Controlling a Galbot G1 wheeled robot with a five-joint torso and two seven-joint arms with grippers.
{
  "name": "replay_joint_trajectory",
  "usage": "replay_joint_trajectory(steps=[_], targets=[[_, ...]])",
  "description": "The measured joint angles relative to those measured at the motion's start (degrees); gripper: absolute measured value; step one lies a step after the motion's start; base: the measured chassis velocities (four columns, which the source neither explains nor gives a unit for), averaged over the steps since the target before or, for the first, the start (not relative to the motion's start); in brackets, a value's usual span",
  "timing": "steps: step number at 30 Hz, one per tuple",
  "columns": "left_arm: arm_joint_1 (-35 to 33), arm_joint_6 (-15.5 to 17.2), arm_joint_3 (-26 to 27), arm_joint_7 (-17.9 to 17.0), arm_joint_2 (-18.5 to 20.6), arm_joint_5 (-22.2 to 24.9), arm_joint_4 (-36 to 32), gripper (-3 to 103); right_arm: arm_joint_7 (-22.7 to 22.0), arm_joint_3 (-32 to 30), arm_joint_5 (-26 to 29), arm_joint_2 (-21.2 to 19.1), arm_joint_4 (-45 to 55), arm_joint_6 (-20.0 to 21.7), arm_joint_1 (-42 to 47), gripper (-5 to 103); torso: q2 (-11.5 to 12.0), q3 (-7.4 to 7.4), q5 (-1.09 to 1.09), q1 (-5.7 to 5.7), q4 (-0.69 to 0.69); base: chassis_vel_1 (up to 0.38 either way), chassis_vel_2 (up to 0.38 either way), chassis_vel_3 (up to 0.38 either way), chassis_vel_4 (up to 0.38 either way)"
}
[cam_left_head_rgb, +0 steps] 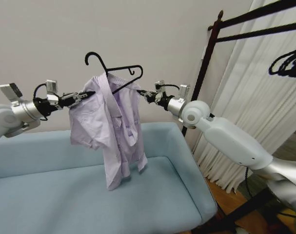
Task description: Pick up the clothes from the sofa and hang them on the clothes hanger.
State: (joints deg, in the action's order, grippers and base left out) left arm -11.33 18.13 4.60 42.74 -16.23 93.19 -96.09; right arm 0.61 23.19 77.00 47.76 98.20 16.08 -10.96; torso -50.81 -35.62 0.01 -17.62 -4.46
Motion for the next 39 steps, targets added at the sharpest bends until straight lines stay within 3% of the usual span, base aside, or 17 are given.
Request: replay_joint_trajectory(steps=[16, 24, 29, 39], targets=[[-0.84, -1.05, 0.0, 6.5, 1.45, -1.23, 2.08, 2, 1.82, 1.3, 0.24, -1.4, -2.77, -0.68, -4.27, 0, 0.0, 0.0, 0.0, 0.0, 0.0, 0.0, 0.0, 0.0, 0.0], [-2.15, -1.83, -0.16, 10.69, 0.68, -7.56, 4.14, 2, 5.64, 5.13, -0.26, -2.82, -4.16, -1.59, -8.72, 0, 0.0, 0.0, 0.0, 0.0, -0.01, 0.0, 0.0, 0.0, 0.0], [-2.4, -1.94, -0.45, 11.3, 0.24, -8.96, 4.74, 2, 6.88, 6.76, -0.84, -2.44, -4.92, -1.86, -10.42, 0, 0.0, 0.0, -0.01, 0.0, 0.0, 0.0, 0.0, 0.0, 0.0], [-2.47, -2.37, -0.95, 13.29, -0.29, -18.75, 7.43, 2, 9.68, 9.38, -5.93, -1.9, -6.37, -2.97, -12.43, 0, 0.0, 0.0, -0.01, 0.0, 0.01, 0.0, 0.0, 0.0, 0.0]])
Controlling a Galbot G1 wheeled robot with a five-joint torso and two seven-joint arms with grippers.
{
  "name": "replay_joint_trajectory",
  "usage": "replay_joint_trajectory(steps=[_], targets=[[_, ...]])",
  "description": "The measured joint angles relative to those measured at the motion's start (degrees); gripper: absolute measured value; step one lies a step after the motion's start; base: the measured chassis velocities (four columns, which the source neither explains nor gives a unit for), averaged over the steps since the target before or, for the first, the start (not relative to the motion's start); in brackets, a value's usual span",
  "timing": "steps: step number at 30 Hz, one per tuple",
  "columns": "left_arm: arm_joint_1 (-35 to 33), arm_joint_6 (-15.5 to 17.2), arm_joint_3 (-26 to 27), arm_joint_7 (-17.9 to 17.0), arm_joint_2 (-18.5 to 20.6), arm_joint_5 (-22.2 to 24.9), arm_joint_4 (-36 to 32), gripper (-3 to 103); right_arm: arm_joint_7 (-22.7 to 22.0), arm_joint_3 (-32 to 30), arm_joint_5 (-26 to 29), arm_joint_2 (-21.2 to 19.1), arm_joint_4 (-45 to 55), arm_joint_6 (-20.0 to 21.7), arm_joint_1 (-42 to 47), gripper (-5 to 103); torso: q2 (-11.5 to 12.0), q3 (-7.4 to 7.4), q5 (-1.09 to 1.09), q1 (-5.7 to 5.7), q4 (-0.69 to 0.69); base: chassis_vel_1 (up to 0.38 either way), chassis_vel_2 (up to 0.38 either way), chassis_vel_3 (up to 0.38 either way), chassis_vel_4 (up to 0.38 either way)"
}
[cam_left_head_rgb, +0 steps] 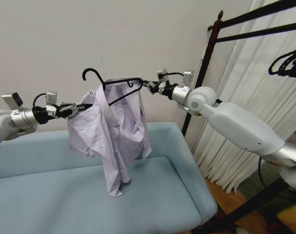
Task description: Pick up the clothes from the sofa and hang them on the clothes hanger.
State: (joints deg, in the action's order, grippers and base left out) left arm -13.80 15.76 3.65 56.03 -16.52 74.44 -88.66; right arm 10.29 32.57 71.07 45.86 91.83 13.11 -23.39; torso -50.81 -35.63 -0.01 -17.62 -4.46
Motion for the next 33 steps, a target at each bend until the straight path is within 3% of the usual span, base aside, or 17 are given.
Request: replay_joint_trajectory(steps=[17, 21, 24, 33], targets=[[4.2, 2.73, 0.19, -6.31, 0.23, -4.39, -3.83, 2, -0.4, 0.66, -6.42, 0.0, -0.91, -0.85, -0.69, 0, 0.0, 0.0, 0.01, -0.01, -0.02, 0.0, 0.0, 0.0, 0.0], [4.73, 3.76, 0.68, -9.67, 1.15, -4.56, -5.43, 2, -0.76, 0.56, -8.05, -0.63, -0.88, -0.96, -0.11, 0, 0.0, 0.0, 0.01, 0.0, -0.01, 0.0, 0.0, 0.0, 0.0], [5.78, 5.83, 0.91, -15.09, 1.88, -3.99, -7.89, 2, -0.92, 0.3, -8.85, -1.04, -0.79, -1.05, 0.37, 0, 0.0, 0.0, 0.01, 0.0, -0.01, 0.0, 0.0, 0.0, 0.0], [9.12, 10.62, 0.13, -19.43, 4.32, -2.9, -12.47, 2, -2.86, -0.55, -12.51, -0.11, -1.81, -1.8, 0.68, 0, 0.0, 0.0, 0.01, 0.0, 0.01, 0.0, 0.0, 0.0, 0.0]])
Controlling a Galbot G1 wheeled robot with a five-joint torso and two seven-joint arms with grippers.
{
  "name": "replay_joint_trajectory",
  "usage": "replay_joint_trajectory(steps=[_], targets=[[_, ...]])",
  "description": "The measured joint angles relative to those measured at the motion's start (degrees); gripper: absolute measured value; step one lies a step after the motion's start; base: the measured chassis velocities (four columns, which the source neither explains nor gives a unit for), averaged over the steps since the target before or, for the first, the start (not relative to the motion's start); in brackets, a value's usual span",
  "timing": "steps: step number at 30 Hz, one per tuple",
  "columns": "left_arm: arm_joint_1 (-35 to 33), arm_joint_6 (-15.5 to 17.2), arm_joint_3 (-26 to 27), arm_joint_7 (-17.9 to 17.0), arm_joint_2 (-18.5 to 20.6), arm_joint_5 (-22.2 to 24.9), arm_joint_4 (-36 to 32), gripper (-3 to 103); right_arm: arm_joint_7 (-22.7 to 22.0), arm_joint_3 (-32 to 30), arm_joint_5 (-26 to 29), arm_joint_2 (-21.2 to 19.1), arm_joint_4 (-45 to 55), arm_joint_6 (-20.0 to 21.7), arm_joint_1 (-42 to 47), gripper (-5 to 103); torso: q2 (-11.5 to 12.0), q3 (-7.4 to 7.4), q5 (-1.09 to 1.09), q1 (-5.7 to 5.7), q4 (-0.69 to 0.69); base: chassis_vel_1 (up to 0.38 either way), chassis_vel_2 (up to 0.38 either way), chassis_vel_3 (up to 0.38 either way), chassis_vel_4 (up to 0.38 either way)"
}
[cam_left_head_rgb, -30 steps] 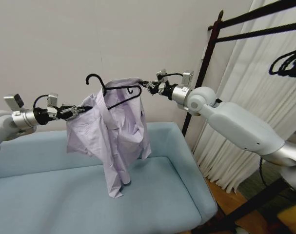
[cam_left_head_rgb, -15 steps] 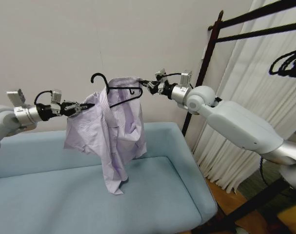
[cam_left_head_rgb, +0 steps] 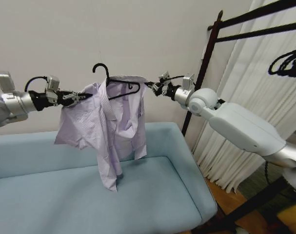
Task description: Pick up the clothes from the sofa and hang them on the clothes hanger.
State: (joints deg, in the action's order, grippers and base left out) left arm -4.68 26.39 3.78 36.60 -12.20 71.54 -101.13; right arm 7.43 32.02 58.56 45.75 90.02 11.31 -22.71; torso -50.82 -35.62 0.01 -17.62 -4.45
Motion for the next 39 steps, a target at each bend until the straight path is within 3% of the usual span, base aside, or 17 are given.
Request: replay_joint_trajectory(steps=[10, 16, 33, 39], targets=[[-1.22, 4.23, -0.94, -8.25, -0.32, 2.27, -2.27, 2, -1.63, -0.98, -10.17, 1.1, 0.79, -0.89, -1.66, 0, 0.0, 0.0, -0.01, 0.0, -0.02, 0.0, 0.0, 0.0, 0.0], [-2.05, 4.64, -1.22, -9.95, -1.78, 2.39, -2.34, 2, -2.14, -1.49, -11.84, 1.93, 2.63, -0.36, -2.48, 0, 0.0, 0.0, -0.01, 0.0, -0.03, 0.0, 0.0, 0.0, 0.0], [-2.82, 3.63, -1.56, -12.21, -5.15, 3.28, -1.12, 2, 0.33, 0.05, -7.68, 2.36, 8.69, 3.45, -3.01, 0, 0.0, 0.0, -0.01, 0.0, -0.02, 0.0, 0.0, 0.0, 0.0], [-1.56, 2.11, -1.98, -13.21, -6.54, 5.53, -0.39, 2, -0.51, 1.27, -4.48, 2.23, 12.57, 3.76, 1.2, 0, 0.0, 0.0, 0.01, -0.01, -0.02, 0.0, 0.0, 0.0, 0.0]])
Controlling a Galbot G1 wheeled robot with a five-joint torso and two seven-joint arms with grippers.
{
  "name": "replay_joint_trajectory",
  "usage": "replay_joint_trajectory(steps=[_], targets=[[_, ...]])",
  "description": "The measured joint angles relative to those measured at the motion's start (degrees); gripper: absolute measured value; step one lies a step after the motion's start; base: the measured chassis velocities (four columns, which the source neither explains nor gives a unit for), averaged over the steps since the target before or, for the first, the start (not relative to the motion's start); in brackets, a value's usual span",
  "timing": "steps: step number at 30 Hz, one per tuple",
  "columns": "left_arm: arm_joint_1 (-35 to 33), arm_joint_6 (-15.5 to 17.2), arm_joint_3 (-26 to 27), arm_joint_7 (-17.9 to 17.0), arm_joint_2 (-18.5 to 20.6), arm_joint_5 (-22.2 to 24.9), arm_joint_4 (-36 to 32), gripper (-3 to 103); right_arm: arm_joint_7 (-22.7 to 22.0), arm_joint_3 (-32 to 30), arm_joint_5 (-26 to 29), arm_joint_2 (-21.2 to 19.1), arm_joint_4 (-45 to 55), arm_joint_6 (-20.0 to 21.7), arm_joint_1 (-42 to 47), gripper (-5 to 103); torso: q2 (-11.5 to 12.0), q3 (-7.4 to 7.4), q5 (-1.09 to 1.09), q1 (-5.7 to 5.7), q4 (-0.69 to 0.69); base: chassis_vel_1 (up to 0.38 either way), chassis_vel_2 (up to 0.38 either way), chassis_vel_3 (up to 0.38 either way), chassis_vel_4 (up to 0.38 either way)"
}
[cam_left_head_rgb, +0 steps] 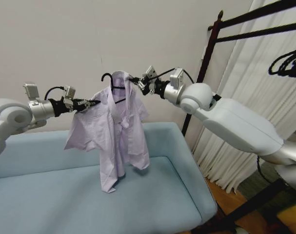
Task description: Pick up the clothes from the sofa and hang them on the clothes hanger.
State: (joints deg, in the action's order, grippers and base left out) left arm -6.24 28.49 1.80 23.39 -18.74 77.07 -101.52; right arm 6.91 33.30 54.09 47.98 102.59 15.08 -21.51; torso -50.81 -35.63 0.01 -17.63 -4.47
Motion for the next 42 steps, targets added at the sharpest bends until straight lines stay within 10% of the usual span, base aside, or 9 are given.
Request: replay_joint_trajectory(steps=[16, 31, 42], targets=[[-1.18, -9.74, -1.78, 4.4, -2.25, 3.59, 4.62, 2, -2.89, -0.94, 4.86, 3.51, 0.93, 1.42, -3.85, 0, 0.0, 0.0, -0.03, 0.01, 0.01, 0.0, 0.0, 0.0, 0.0], [-0.89, -12.36, -1.99, 7.39, -3.94, 5.16, 6.27, 2, -8.15, 2.19, 5.78, 3.93, 2.47, 4.27, -1.72, -1, 0.0, 0.0, -0.01, 0.0, 0.02, 0.0, 0.0, 0.0, 0.0], [-1.56, -15.61, -1.74, 11.47, -7.71, 4.96, 9.86, 2, -9.98, 1.11, 12.95, 0.51, 4.69, 5.26, -4.83, 42, 0.0, 0.0, 0.0, 0.0, -0.01, 0.0, 0.0, 0.0, 0.0]])
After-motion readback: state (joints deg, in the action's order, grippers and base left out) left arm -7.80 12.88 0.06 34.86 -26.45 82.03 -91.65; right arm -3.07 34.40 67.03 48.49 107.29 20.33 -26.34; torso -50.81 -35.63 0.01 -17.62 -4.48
